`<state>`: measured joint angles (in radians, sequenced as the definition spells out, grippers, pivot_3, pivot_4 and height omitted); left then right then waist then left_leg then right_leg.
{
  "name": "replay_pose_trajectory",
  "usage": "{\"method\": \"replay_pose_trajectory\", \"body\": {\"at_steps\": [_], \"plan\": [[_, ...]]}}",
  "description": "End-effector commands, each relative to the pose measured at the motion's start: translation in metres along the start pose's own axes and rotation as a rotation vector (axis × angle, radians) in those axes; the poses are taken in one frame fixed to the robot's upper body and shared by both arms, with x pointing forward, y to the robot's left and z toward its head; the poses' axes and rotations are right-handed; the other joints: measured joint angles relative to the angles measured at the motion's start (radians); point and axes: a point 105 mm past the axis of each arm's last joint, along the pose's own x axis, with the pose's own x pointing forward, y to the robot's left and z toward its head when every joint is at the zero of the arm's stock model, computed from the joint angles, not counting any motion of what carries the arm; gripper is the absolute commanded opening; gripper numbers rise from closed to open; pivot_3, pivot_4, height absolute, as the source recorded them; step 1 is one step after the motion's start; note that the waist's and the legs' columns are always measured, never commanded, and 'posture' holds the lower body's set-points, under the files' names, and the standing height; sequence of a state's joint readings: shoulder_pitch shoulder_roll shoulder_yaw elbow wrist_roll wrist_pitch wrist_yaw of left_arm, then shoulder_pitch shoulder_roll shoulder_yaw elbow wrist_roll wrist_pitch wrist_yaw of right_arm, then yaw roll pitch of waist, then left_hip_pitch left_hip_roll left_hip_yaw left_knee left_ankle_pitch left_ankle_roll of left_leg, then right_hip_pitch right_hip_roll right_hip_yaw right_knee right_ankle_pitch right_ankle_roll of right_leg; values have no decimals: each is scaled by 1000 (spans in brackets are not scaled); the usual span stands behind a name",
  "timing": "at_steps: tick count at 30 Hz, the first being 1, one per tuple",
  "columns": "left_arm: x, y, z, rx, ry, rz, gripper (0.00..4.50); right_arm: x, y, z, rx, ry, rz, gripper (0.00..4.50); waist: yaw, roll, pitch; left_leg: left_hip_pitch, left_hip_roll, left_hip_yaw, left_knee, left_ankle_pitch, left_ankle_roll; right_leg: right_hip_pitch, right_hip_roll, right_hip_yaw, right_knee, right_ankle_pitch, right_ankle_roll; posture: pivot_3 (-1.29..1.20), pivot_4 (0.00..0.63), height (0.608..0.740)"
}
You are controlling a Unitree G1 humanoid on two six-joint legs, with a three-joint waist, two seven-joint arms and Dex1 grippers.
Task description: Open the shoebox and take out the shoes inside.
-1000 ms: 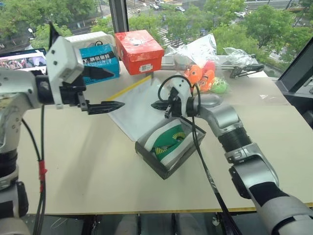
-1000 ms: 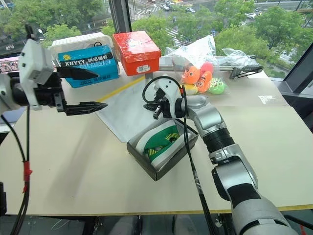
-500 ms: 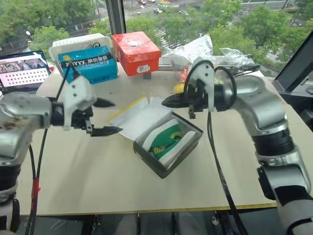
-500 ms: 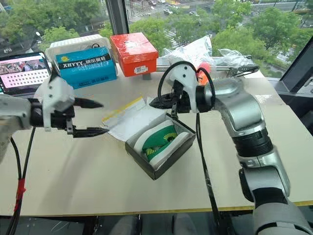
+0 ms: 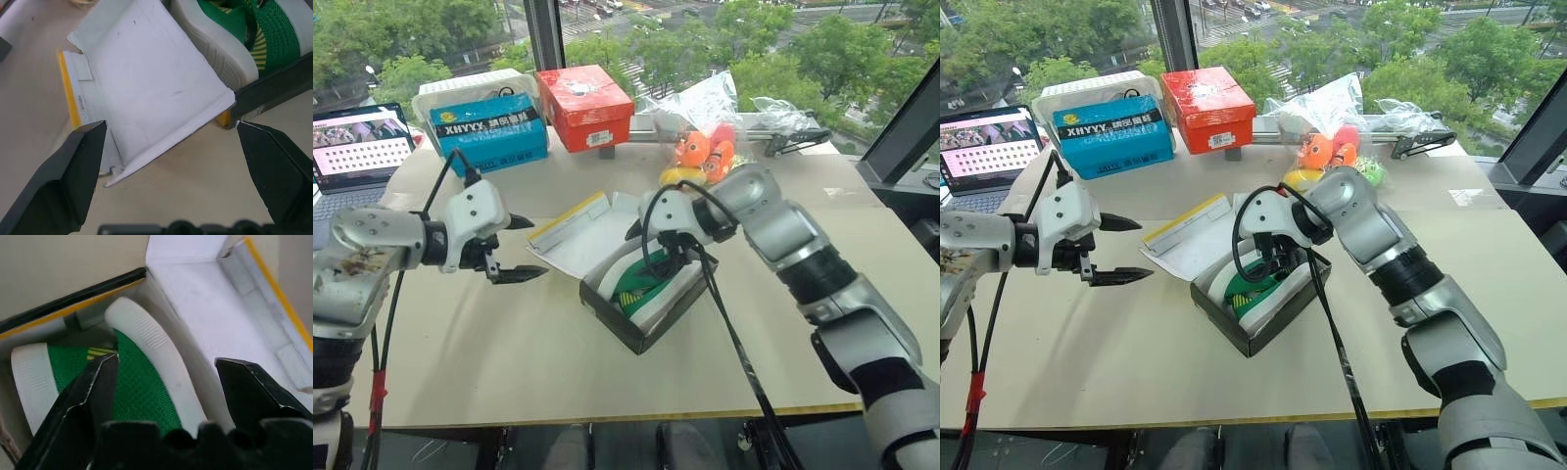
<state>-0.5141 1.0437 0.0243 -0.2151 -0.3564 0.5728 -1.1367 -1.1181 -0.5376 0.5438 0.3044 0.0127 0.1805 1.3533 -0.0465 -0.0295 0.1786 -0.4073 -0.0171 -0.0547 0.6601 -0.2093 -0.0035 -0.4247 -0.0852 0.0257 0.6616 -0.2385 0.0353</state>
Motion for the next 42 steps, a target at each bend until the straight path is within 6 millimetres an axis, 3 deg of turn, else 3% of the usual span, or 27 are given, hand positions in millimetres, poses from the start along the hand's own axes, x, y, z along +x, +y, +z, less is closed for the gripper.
{"method": "replay_pose_trajectory", "body": {"at_steps": [1, 11, 19, 29, 42], "plan": [[-14, 4, 15, 49, -27, 64, 4500, -1, -5, -6, -89, 68, 42, 3814, 1, 0, 0, 0, 0, 0, 0, 0, 0, 0, 0, 0, 0, 0, 0, 0, 150, 740], [-20, -2, 19, 13, -62, 100, 4500, 23, -2, -24, -106, 107, 131, 3814, -4, 0, 0, 3, 1, 0, 0, 0, 0, 1, 1, 1, 1, 0, -1, 0, 150, 740], [-22, -7, 14, -2, -48, 113, 4500, 22, -16, -9, -136, 72, 104, 3814, -14, 1, 1, 6, 1, 1, 0, 0, 0, 3, 2, 4, 2, 1, -1, 0, 150, 740], [-23, -9, 15, -6, -52, 118, 4500, 4, -14, 16, -156, 13, 146, 3814, -17, 1, 1, 4, 2, 1, -1, 0, 0, 0, 3, 5, 2, 1, -1, 0, 150, 740], [-21, -7, 24, -5, -78, 120, 4500, 23, -21, 7, -112, 30, 107, 3814, -16, 1, 1, 4, 2, 1, -1, 0, 0, 0, 3, 5, 2, 1, -2, 0, 150, 740]]}}
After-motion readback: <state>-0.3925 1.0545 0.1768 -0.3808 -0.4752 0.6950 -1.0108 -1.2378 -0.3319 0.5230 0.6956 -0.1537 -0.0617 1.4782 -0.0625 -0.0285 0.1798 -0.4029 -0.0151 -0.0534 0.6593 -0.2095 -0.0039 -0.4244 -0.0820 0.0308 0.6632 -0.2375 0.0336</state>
